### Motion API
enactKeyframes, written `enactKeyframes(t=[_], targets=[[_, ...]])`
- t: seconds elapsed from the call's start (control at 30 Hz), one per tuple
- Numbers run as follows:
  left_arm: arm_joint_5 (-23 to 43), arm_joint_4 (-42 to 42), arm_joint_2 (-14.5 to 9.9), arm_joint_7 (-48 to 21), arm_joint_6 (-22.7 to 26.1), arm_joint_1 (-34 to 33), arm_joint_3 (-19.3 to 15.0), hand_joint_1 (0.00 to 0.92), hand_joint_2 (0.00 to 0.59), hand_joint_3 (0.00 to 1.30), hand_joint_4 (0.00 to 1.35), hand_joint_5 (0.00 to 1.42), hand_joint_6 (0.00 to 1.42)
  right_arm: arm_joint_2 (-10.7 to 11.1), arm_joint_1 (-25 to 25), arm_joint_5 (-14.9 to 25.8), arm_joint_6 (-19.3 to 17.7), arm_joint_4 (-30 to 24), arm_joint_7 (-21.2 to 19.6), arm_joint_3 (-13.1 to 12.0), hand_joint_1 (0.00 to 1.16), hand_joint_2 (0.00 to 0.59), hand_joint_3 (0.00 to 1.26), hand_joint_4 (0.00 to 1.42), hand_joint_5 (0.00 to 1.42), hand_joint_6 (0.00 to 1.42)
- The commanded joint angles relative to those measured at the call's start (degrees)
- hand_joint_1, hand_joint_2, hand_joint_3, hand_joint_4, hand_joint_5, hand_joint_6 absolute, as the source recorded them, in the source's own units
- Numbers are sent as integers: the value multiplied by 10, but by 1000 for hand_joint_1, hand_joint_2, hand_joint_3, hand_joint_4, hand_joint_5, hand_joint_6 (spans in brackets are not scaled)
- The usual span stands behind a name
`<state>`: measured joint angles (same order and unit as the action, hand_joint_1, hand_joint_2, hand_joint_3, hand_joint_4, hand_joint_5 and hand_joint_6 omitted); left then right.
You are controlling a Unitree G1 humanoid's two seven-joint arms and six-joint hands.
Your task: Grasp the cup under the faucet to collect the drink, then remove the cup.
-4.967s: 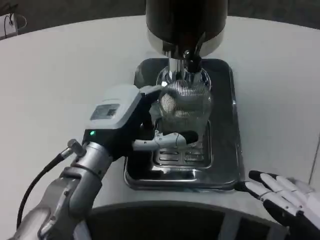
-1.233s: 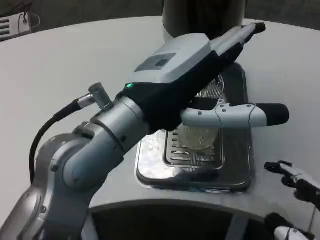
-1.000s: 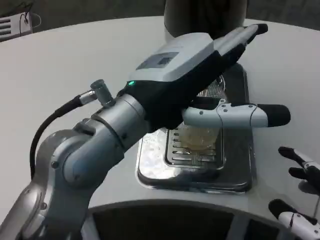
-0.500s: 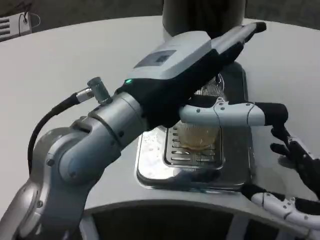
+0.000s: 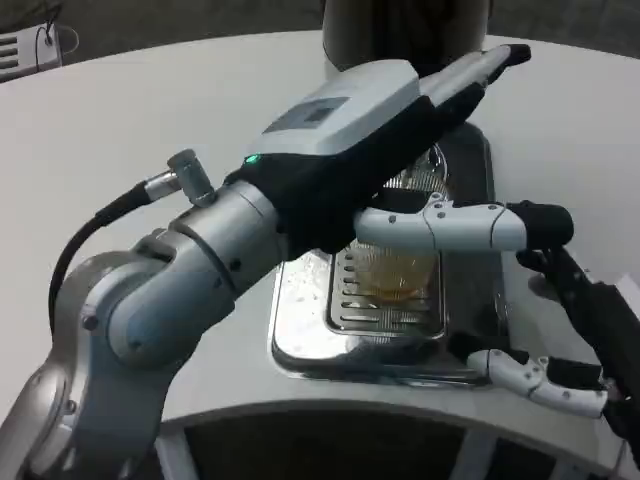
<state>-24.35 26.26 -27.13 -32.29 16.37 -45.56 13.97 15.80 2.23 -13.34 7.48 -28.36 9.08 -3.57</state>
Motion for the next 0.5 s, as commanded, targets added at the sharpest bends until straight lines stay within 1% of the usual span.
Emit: enactKeyframes(t=[0.03,0.27,0.5], targets=[[2,2,-10,-28,3,-1,6,0,0,20,0,40,176,-8,23,-6,2,18,-14,9,788,217,0,22,76,96],[2,1,-17,-42,2,-13,5,0,0,20,0,40,176,-18,62,-18,14,39,-24,27,793,216,0,22,75,96],[1,1,-22,-51,1,-21,6,0,0,20,0,40,176,-26,85,-20,19,56,-26,36,802,218,0,22,75,82]])
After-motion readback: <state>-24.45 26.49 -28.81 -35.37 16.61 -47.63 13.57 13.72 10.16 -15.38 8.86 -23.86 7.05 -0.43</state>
